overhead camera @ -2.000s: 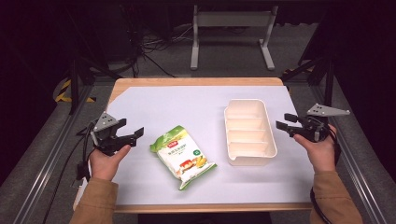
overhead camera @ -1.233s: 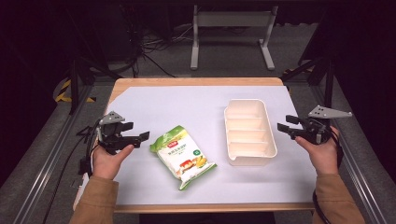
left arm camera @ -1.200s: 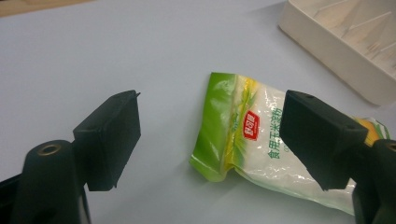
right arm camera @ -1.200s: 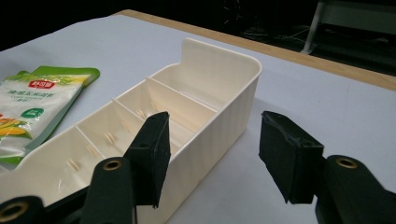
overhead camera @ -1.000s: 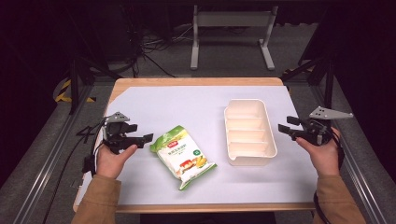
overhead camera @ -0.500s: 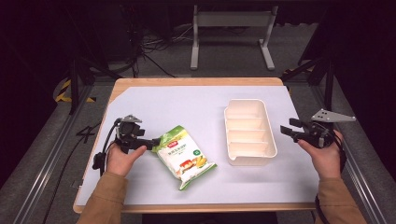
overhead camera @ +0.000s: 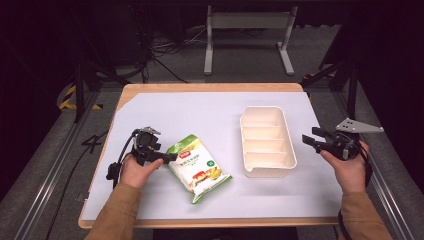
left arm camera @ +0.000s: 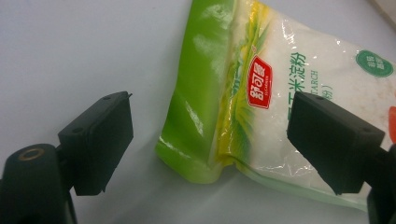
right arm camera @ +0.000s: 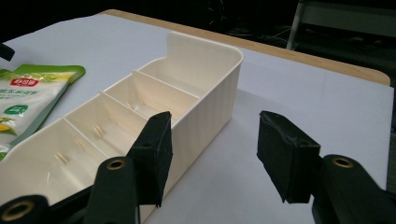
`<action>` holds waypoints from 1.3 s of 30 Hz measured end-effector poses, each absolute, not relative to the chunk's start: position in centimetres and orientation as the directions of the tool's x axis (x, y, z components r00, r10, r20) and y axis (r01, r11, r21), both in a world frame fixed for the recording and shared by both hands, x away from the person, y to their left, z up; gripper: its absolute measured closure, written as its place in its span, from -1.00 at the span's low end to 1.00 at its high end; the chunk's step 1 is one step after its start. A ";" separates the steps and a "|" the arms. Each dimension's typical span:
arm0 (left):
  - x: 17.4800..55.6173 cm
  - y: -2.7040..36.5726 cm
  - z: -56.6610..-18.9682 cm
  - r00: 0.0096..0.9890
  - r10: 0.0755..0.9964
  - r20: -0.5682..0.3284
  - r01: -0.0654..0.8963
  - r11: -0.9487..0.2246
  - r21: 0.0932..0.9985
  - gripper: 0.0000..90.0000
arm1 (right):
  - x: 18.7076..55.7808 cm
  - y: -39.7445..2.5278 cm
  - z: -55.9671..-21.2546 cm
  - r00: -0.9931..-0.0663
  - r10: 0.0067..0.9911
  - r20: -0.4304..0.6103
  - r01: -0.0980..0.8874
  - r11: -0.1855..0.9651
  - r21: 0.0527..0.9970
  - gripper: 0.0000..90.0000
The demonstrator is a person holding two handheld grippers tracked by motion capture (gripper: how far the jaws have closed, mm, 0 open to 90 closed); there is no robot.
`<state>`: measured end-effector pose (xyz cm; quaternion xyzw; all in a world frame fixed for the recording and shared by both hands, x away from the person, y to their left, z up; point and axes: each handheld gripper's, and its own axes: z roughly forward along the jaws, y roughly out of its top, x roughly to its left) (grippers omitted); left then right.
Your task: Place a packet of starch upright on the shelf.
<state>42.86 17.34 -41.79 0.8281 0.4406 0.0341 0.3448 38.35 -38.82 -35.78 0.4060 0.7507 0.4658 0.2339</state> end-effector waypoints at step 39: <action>42.2 14.2 -43.2 0.647 0.692 -0.319 0.736 -0.459 0.497 0.39 | 38.6 -38.3 -36.2 -0.568 0.822 0.031 0.406 0.247 0.880 -0.01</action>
